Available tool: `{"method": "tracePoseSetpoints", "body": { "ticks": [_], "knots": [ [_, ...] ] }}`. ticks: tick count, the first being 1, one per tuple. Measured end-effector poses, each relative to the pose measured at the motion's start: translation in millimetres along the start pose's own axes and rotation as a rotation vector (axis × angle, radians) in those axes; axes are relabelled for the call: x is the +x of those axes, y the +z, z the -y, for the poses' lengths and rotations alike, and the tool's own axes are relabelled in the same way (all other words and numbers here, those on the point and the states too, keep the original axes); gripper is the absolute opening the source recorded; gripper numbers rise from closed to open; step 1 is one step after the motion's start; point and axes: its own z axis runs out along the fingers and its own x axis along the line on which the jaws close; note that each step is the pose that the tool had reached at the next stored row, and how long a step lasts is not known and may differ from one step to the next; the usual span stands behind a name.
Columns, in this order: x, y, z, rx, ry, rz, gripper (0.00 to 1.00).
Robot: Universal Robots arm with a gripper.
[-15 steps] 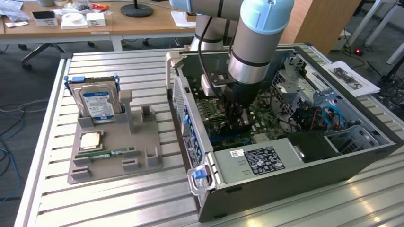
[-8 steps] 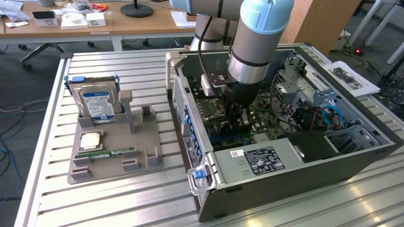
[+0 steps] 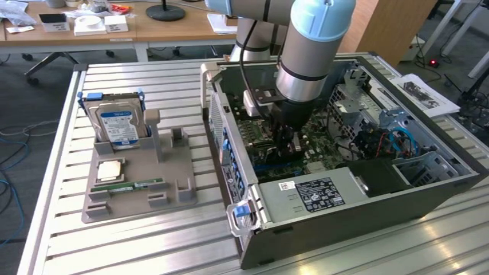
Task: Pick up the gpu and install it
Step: 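Insert the gpu into the slot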
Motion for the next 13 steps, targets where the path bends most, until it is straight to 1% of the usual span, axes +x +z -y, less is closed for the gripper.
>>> {"method": "tracePoseSetpoints", "body": {
  "ticks": [13],
  "knots": [
    [-0.3,0.0,-0.2,0.0000,0.000,0.0000,0.27]
  ]
}}
